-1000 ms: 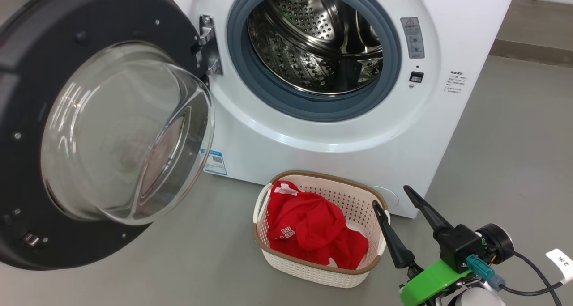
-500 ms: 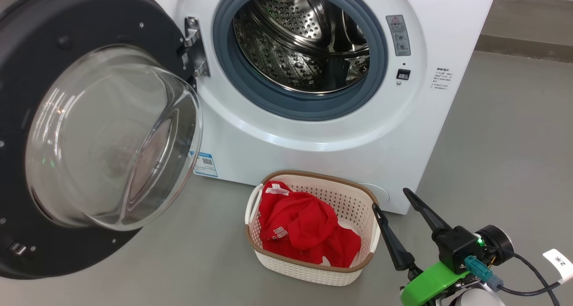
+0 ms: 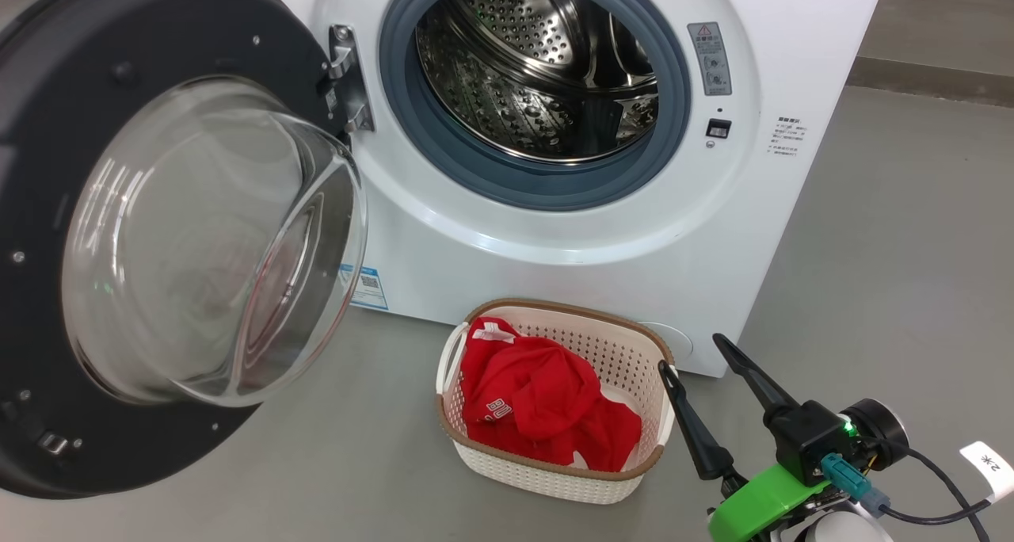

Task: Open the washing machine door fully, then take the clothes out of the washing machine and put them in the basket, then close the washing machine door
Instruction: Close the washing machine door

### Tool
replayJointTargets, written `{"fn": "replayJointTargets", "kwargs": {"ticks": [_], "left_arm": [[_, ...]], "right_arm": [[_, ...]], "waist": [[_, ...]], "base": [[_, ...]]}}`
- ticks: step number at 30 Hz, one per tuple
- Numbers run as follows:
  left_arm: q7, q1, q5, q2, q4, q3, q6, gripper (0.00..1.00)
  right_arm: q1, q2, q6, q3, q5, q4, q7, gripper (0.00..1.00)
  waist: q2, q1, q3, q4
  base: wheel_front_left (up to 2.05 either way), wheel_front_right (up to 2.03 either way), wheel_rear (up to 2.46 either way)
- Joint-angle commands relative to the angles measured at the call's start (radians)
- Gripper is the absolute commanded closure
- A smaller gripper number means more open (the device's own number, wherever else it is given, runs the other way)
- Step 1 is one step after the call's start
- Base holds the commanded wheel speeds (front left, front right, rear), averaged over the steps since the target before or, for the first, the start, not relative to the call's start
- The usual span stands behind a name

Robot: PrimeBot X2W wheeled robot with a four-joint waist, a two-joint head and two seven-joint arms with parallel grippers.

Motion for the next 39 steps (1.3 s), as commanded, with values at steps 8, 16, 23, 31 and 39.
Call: {"fn": "replayJointTargets", "kwargs": {"ticks": [8, 16, 23, 31, 39], "left_arm": [[0.069, 0.074, -0.022, -0.005, -0.098, -0.010, -0.009, 1.00], [0.108, 0.147, -0.036, -0.059, -0.221, -0.024, 0.009, 1.00], [0.155, 0.181, -0.093, -0.124, -0.337, -0.013, 0.039, 1.00], [0.184, 0.242, -0.092, -0.171, -0.464, -0.041, 0.064, 1.00], [0.212, 0.281, -0.112, -0.222, -0.561, -0.058, 0.092, 1.00]], "right_arm": [[-0.034, -0.004, 0.006, 0.027, -0.004, -0.022, -0.006, 0.00], [-0.032, -0.003, 0.006, 0.032, -0.004, -0.024, -0.006, 0.00], [-0.040, 0.001, 0.006, 0.038, 0.005, -0.024, -0.006, 0.00], [-0.043, 0.004, 0.006, 0.037, 0.011, -0.025, -0.006, 0.00], [-0.044, 0.006, 0.006, 0.039, 0.015, -0.026, -0.006, 0.00]], "waist": [[0.0000, 0.0000, -0.002, 0.007], [0.0000, 0.0000, -0.004, 0.014], [0.0000, 0.0000, 0.001, 0.014], [0.0000, 0.0000, 0.001, 0.012], [0.0000, 0.0000, 0.002, 0.009]], "base": [[0.00, 0.00, 0.00], [0.00, 0.00, 0.00], [0.00, 0.00, 0.00], [0.00, 0.00, 0.00], [0.00, 0.00, 0.00]]}}
